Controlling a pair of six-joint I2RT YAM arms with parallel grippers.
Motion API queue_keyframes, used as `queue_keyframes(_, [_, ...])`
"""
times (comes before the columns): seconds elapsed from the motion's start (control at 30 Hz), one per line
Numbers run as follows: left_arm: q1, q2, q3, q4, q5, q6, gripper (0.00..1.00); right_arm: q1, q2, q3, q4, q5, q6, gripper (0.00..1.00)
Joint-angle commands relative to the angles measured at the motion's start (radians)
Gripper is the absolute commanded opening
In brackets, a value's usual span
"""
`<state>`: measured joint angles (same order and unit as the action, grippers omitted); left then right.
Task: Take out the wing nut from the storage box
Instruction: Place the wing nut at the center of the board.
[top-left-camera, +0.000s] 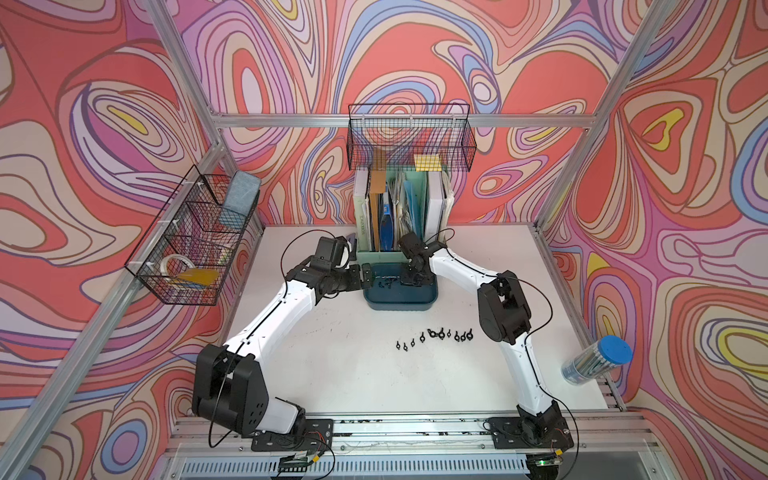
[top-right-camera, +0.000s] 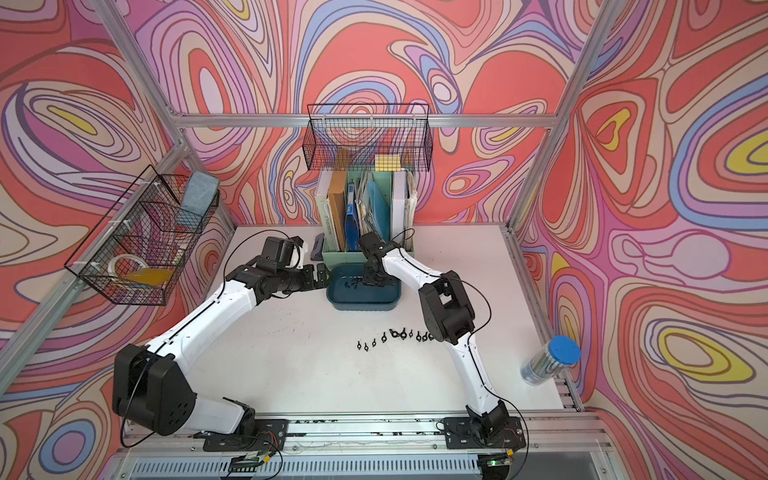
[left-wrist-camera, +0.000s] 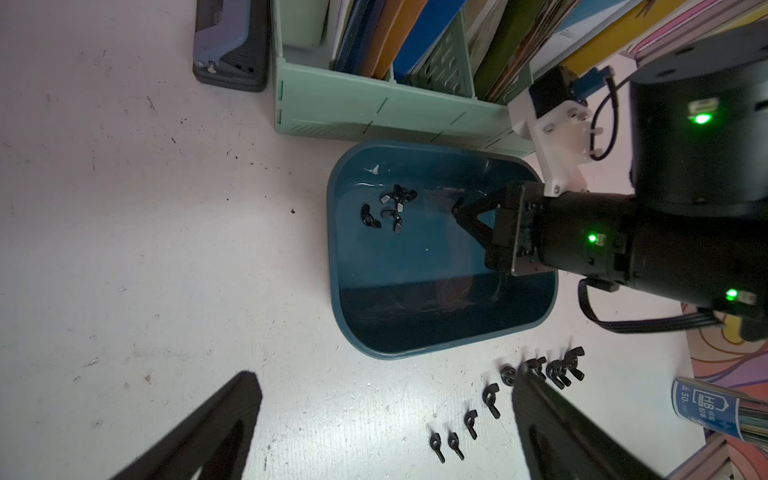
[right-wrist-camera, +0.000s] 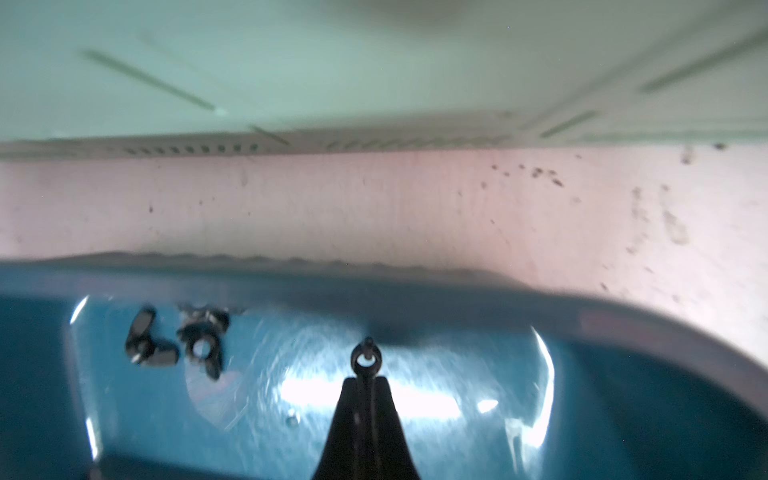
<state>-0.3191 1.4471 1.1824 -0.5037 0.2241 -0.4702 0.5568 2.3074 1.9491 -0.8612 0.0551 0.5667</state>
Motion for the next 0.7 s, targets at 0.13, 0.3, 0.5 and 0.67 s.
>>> queue_keyframes(0.13, [0.009, -0.042, -0.012, -0.019, -0.025, 0.016, 0.99, 0.016, -0.187, -0.084, -0.017, 0.003, -0.006, 0.00])
queue_keyframes(0.3, [0.008, -0.053, -0.013, -0.023, -0.035, 0.018, 0.99, 0.061, -0.291, -0.174, -0.029, 0.014, 0.003, 0.00])
queue_keyframes(0.5, [0.008, -0.074, -0.017, -0.034, -0.055, 0.016, 0.99, 0.146, -0.397, -0.275, -0.024, 0.028, 0.027, 0.00])
queue_keyframes(0.67, [0.008, -0.112, -0.036, -0.053, -0.114, -0.005, 0.99, 0.236, -0.431, -0.321, -0.022, 0.039, 0.058, 0.00])
